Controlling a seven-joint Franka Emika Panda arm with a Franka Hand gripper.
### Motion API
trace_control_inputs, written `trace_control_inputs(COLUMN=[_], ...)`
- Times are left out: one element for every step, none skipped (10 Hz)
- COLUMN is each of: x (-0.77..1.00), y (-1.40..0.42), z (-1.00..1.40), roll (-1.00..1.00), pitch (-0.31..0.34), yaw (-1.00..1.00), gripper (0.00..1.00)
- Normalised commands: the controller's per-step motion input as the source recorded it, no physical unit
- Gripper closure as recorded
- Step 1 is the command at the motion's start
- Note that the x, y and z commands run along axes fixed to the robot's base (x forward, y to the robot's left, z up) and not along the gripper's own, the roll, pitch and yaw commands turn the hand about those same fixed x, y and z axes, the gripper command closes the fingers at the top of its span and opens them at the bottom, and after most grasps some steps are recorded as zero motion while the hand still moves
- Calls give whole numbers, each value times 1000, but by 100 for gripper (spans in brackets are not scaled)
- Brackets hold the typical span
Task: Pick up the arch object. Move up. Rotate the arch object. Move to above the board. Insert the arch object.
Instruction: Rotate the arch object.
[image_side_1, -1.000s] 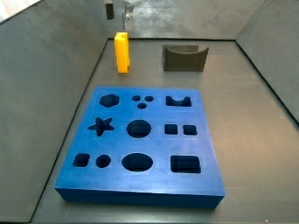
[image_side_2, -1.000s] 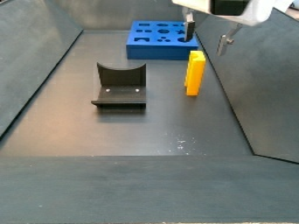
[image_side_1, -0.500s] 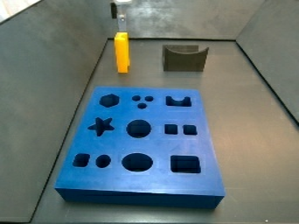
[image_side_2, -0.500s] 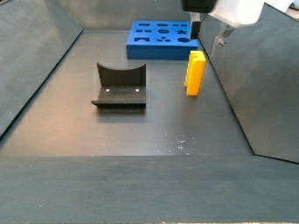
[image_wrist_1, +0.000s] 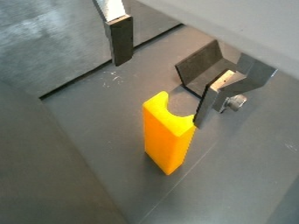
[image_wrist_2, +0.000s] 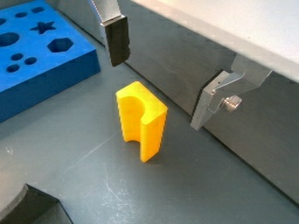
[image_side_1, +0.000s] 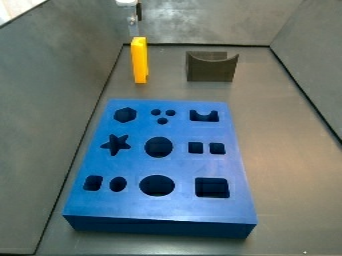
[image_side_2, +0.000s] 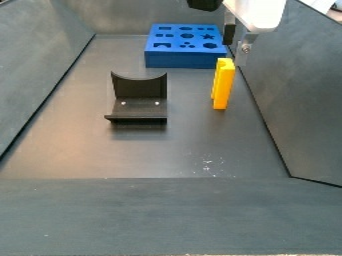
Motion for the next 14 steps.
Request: trace_control_inputs(x=[0,3,17,21,22,22,23,23,25,27,27,31,35,0], y=[0,0,-2,-6,-8,-8,-7,-7,-8,-8,-8,-6,-5,0], z=[-1000,-1000,-1000,-1000,-966,-868,-770,-672,-550,-463,-409,-304,-230,0], roll=[0,0,-3,-9,-18,-25,-32,-39,-48,-55,-59,-66,-71,0], pitch=[0,-3,-27,-36,-44,-48,-51,-52,-52,-51,-48,-46,-45,0], yaw=[0,29,33,32,25,23,21,20,20,21,22,22,23,0], gripper=[0,0,0,0,0,0,0,0,0,0,0,0,0,100])
